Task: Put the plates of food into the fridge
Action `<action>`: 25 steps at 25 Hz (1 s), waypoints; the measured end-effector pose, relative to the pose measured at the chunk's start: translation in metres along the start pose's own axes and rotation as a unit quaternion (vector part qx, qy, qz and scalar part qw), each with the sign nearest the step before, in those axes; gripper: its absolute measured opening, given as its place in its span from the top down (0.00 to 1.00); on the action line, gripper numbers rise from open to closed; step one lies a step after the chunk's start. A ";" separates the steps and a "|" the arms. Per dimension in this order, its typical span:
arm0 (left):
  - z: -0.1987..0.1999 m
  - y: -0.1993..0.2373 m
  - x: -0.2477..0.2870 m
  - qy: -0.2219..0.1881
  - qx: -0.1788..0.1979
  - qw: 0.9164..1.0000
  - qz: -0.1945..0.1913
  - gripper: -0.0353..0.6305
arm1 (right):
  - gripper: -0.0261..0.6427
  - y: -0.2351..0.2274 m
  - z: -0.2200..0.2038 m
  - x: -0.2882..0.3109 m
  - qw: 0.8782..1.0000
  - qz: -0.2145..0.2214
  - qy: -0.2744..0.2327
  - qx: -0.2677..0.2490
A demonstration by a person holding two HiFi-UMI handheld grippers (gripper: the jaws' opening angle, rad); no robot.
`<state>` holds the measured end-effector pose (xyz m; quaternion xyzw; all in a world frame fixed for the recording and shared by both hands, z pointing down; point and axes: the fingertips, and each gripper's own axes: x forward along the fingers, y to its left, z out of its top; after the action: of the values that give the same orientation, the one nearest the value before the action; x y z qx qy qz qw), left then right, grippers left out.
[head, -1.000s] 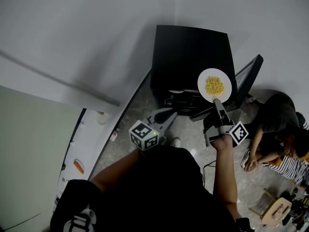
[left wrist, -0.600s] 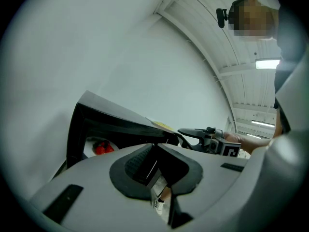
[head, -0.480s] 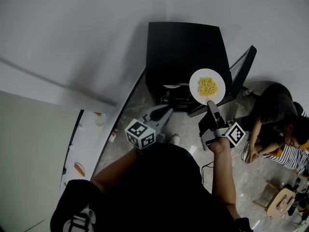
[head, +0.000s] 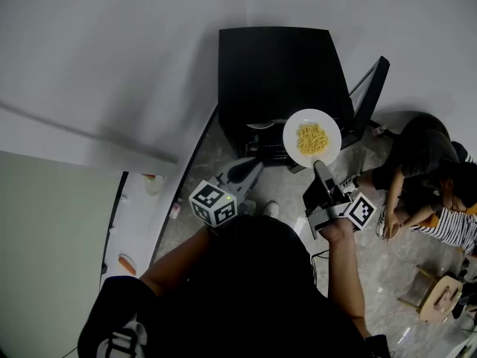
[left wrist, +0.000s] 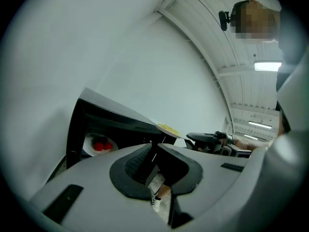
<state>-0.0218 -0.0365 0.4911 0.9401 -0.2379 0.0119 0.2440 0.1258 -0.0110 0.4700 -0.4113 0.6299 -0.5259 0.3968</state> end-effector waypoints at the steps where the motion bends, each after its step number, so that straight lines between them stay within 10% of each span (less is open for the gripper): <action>1: 0.001 0.004 0.004 0.002 -0.002 1.000 0.001 0.90 | 0.89 -0.003 0.002 0.001 1.000 -0.003 0.001 0.003; 25: 0.006 0.019 0.005 0.015 -0.002 1.000 0.017 0.90 | 0.89 -0.072 -0.002 -0.010 0.998 -0.053 0.012 0.030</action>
<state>-0.0266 -0.0563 0.4949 0.9351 -0.2502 0.0293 0.2494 0.1350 -0.0090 0.5419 -0.4252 0.5964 -0.5696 0.3729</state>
